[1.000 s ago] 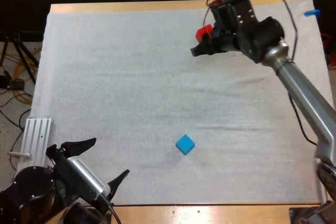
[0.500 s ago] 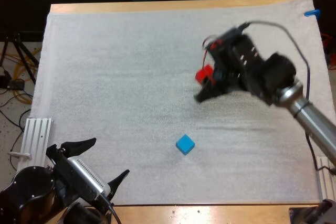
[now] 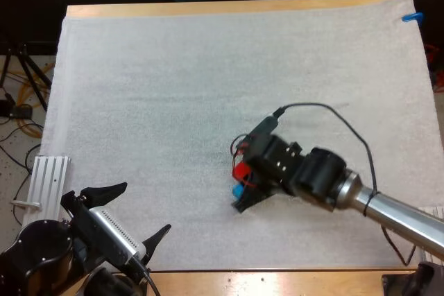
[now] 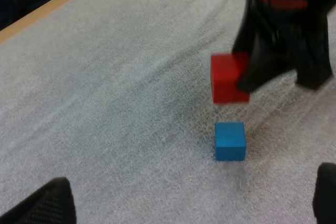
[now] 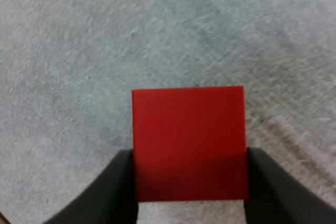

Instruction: Stack red cube on blue cube

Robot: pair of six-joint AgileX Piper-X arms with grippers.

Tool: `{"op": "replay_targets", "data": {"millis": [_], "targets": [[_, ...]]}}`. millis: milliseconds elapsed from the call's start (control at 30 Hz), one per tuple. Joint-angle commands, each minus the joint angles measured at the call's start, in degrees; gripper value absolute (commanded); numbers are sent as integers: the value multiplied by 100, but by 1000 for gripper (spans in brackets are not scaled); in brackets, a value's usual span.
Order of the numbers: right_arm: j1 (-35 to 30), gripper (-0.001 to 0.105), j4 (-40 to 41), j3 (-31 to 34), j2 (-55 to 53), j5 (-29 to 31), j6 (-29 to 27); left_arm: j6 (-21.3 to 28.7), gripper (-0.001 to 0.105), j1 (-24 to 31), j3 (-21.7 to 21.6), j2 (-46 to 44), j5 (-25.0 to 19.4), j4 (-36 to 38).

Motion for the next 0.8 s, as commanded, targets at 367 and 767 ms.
{"op": "replay_targets", "data": {"millis": [367,767], "targets": [[115,30,-793,798,-65,102,464,-76,87,-25,-14,16,-50,-52],[115,30,-1721,1457,-53,130,562,-76,87,-25,-14,16,-50,-52]]}}
